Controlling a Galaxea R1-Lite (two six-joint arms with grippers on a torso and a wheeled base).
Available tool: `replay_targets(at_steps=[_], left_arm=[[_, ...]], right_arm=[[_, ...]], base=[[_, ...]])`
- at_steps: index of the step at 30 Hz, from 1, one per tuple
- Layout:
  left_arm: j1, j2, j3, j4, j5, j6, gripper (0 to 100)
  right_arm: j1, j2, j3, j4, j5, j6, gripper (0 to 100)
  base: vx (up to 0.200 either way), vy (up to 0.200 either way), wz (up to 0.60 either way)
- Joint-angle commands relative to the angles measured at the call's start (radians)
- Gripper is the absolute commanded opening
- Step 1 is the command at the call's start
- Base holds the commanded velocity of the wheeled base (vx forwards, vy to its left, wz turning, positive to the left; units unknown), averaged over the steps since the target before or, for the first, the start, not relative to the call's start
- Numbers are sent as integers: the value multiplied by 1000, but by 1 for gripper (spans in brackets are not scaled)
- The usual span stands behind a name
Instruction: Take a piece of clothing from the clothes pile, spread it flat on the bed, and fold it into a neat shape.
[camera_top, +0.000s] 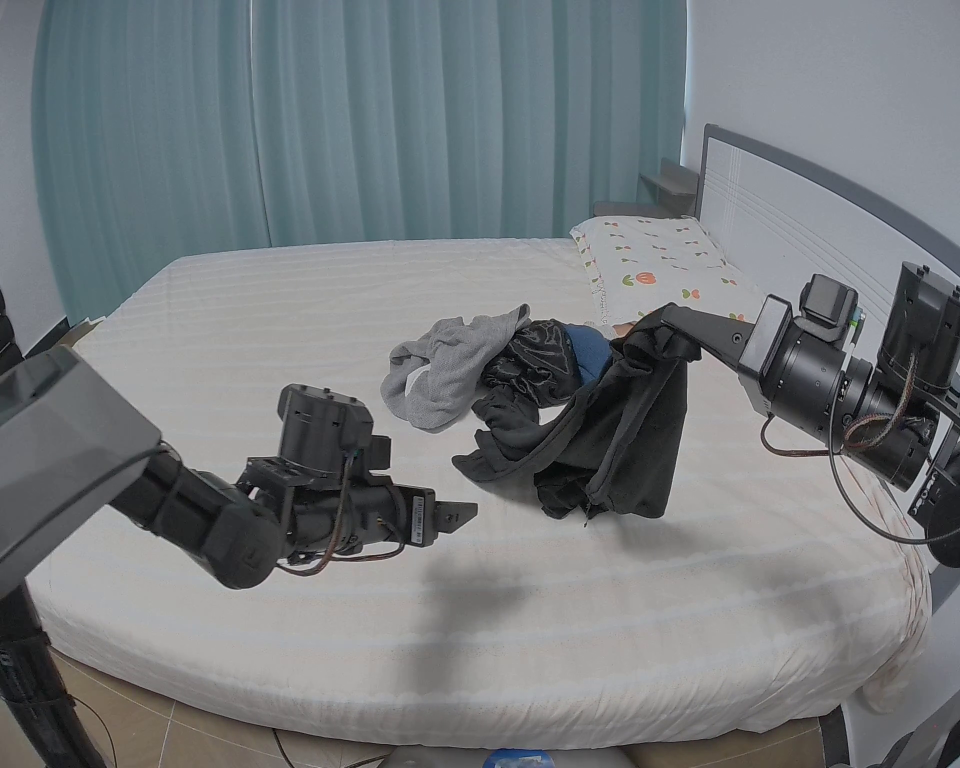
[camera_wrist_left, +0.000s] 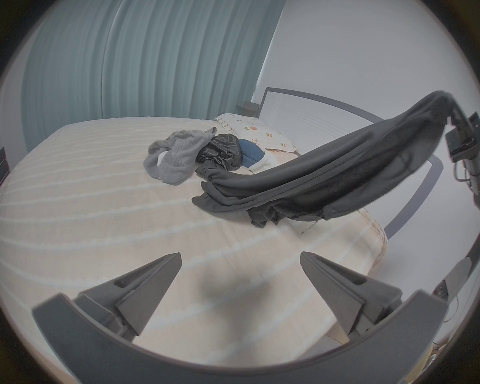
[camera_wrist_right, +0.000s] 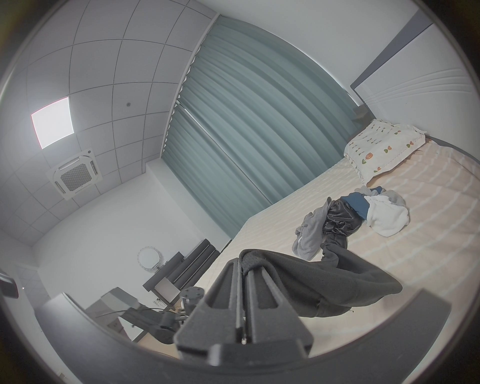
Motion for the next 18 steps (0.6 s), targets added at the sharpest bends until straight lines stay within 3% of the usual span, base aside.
replay_targets(at_steps=[1, 18], left_arm=[[-3, 201, -150, -9, 19, 9, 100], [0, 526, -620, 33, 59, 9, 100]], right_arm=[[1, -20, -2, 0, 0, 0, 0], [-5, -63, 12, 0, 3, 14, 0]], base=[[0, 0, 0], [0, 0, 0]])
